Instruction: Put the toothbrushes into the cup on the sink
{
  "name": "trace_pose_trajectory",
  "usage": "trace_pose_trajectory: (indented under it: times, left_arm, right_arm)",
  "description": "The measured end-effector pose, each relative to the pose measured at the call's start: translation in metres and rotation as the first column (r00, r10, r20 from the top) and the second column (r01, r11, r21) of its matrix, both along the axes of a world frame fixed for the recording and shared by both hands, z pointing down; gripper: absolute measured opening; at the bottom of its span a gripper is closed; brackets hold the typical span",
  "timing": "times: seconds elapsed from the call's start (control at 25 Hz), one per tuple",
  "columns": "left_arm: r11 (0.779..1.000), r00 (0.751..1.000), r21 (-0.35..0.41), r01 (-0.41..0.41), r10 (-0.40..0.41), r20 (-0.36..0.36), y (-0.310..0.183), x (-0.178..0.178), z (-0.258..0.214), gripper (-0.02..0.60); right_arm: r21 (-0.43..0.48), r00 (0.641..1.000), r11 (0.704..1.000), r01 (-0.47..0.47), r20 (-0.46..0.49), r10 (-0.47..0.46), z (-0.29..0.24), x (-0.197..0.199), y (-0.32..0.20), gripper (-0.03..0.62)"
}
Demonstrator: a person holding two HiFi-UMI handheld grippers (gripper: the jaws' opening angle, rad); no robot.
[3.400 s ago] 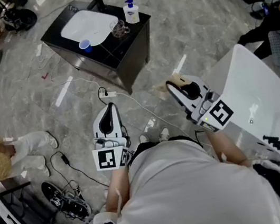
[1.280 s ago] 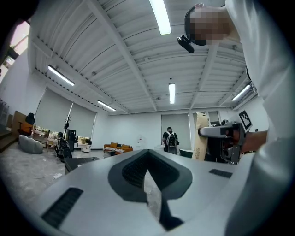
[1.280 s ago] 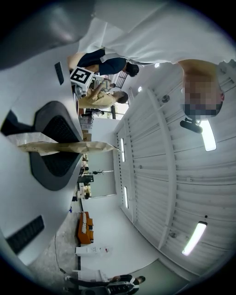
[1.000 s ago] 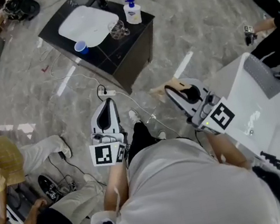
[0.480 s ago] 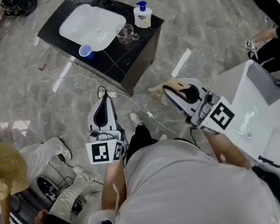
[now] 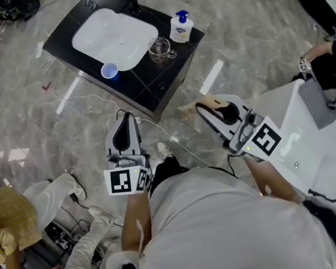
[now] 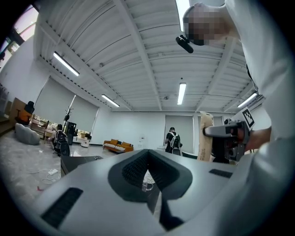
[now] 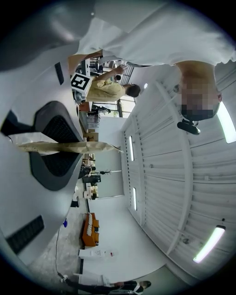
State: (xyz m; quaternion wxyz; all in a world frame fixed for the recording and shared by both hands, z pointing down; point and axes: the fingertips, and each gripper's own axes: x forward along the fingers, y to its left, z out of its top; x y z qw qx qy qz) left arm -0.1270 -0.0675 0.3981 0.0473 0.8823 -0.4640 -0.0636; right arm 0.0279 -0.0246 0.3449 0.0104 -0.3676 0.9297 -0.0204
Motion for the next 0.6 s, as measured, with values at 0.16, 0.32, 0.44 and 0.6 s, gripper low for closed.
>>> trace_pose_trajectory:
  times: [0.16, 0.32, 0.44, 0.6]
  left_arm:
    - [1.000, 1.000, -0.015, -0.017, 0.016, -0.026, -0.019, -0.013, 0.005, 0.003]
    - [0.999, 0.999, -0.029, -0.026, 0.024, -0.043, -0.038, -0.026, 0.011, 0.003]
    - [0.999, 0.998, -0.038, -0.035, 0.033, -0.050, -0.048, -0.034, 0.013, 0.003]
    - [0.997, 0.997, -0.047, -0.056, 0.053, -0.054, -0.059, -0.037, 0.020, 0.003]
  right_arm:
    - [-0.011, 1.000, 1.000, 0.002, -0.019, -0.002, 0.002, -0.018, -0.019, 0.057]
    - [-0.025, 0.999, 1.000, 0.005, -0.033, -0.005, 0.005, -0.034, -0.036, 0.056]
    - [-0.032, 0.999, 0.999, 0.003, -0.037, -0.004, 0.005, -0.044, -0.045, 0.057]
    - [-0.034, 0.999, 0.999, -0.009, -0.035, 0.008, 0.006, -0.050, -0.055, 0.056]
